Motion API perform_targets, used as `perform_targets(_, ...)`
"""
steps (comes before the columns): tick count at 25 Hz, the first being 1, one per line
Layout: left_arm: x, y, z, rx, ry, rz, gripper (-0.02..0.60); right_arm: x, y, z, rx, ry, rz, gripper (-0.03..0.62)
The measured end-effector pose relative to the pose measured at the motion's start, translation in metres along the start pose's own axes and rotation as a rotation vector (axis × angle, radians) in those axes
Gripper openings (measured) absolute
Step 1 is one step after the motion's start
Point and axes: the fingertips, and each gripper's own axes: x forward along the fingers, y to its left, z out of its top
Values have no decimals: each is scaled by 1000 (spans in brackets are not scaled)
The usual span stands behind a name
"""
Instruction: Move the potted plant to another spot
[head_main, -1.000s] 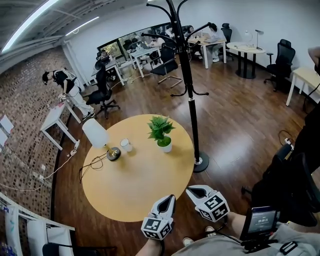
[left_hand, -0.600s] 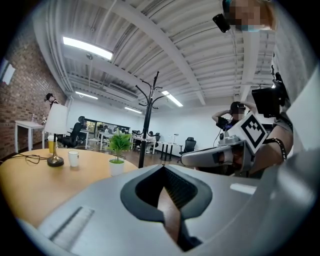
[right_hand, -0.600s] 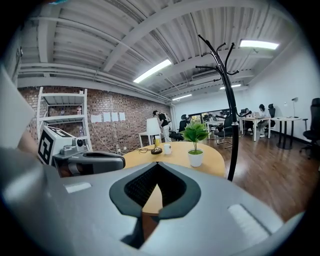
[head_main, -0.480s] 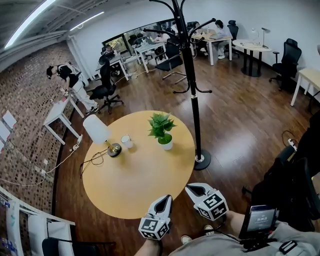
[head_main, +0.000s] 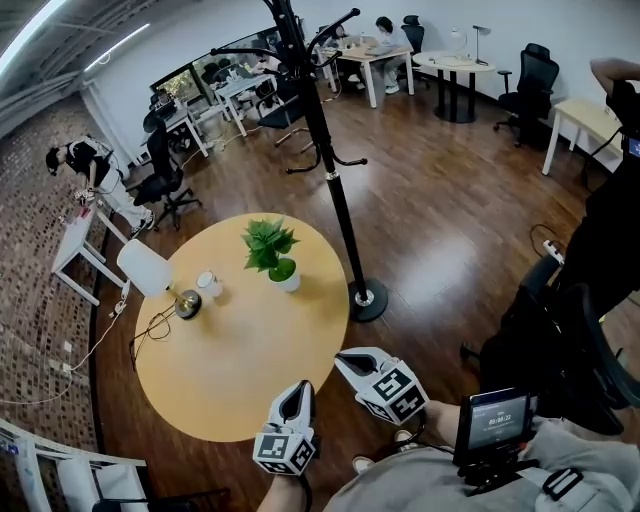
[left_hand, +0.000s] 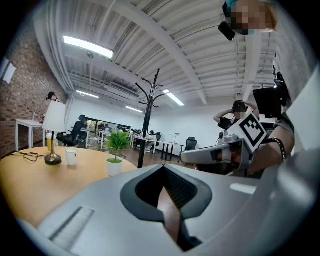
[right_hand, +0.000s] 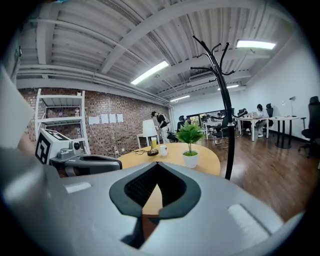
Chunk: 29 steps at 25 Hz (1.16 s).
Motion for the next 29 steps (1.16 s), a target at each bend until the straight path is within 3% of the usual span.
perform_targets(11,3,2,1,-4,5,-7,2,2,-2,-1,-16,10,-18,5)
perform_targets(29,-7,9,4,-13,-7,41,0,13,5,1,-33,9,26,5)
